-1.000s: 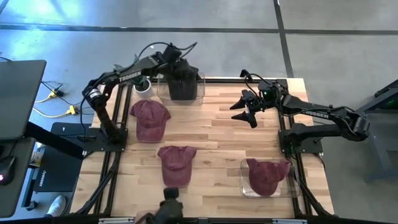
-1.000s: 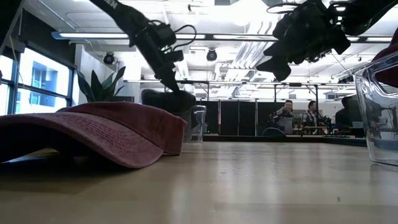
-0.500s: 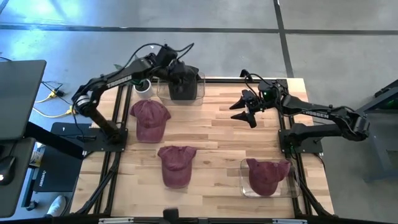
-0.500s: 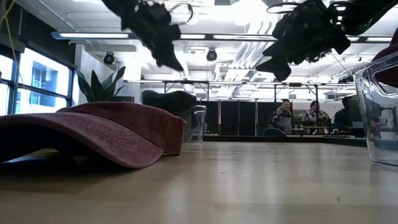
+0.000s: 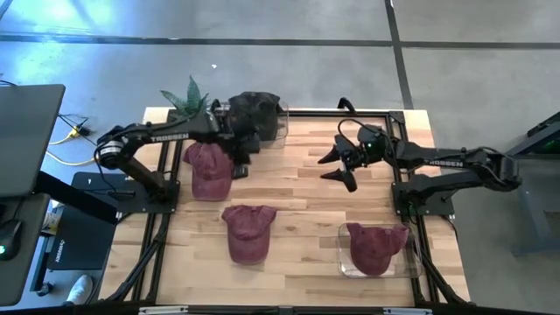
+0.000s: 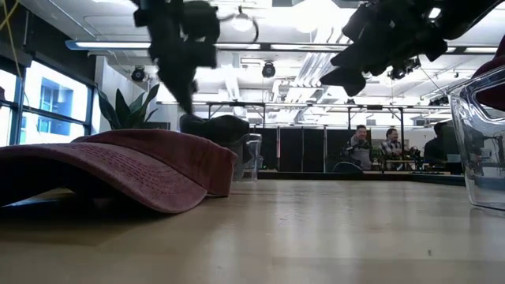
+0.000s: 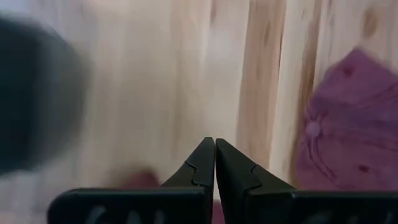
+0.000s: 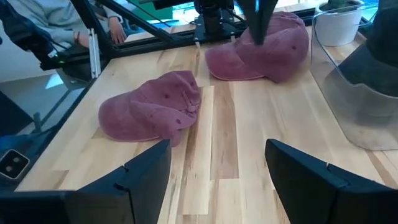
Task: Pick & Place hat
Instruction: Put the bottom red cap into the bottom transparent bin
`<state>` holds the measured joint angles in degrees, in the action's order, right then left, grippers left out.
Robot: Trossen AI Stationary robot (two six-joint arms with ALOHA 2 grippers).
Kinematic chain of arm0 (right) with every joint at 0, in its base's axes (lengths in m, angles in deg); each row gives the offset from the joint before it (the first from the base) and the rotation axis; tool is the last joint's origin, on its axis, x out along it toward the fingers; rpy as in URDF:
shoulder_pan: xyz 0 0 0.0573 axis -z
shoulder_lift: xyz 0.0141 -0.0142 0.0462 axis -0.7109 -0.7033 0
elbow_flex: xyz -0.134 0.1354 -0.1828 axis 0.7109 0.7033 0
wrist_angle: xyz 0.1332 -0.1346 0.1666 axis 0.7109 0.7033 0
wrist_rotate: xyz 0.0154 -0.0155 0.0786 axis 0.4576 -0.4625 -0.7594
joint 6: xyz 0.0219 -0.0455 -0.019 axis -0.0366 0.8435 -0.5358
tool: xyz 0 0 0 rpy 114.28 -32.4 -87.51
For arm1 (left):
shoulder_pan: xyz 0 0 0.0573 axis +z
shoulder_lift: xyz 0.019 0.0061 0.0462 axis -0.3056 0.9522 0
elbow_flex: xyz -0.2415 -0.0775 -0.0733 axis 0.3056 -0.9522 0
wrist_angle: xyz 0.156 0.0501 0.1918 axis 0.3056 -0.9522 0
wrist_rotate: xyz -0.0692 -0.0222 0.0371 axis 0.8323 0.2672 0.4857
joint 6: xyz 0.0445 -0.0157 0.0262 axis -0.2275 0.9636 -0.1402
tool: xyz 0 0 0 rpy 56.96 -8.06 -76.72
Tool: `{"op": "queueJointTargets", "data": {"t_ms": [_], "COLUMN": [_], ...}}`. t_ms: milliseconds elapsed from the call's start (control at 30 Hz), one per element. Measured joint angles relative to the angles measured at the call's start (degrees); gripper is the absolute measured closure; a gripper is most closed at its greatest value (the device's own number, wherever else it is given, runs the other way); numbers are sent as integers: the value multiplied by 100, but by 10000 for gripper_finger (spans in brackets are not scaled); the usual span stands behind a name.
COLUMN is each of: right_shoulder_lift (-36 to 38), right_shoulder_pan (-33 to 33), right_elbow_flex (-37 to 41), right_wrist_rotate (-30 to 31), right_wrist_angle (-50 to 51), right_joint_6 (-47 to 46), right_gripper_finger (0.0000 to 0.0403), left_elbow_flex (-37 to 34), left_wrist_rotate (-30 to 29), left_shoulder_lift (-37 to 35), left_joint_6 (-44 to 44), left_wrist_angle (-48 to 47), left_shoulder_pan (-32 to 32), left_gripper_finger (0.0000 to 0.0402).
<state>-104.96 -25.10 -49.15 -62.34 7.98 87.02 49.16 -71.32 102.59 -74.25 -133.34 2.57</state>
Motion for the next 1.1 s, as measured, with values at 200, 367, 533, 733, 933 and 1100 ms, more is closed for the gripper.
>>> {"op": "queueJointTargets", "data": {"t_ms": [200,367,533,733,933,1100], "right_shoulder_lift": [0,0,0,0,0,0], "right_shoulder_pan": [-462,-777,-983,-1161,-1319,-1433], "right_elbow_flex": [0,0,2,2,2,2], "right_wrist_rotate": [516,824,826,819,819,817], "right_wrist_angle": [0,0,-156,-271,-256,-252], "right_joint_6": [-9,6,17,136,266,421], "right_gripper_finger": [146,146,146,147,148,147], "left_elbow_flex": [-1119,-1763,-1948,-1987,-1987,-1992], "left_wrist_rotate": [45,171,190,-423,-351,-374], "left_shoulder_lift": [-252,-381,-388,-386,-358,-16], "left_joint_6": [1243,2217,2851,3639,4829,5140], "left_wrist_angle": [826,1633,2034,1871,1509,1433], "left_shoulder_pan": [-587,-1373,-2182,-2777,-2788,-2789], "left_gripper_finger": [394,394,394,394,347,240]}}
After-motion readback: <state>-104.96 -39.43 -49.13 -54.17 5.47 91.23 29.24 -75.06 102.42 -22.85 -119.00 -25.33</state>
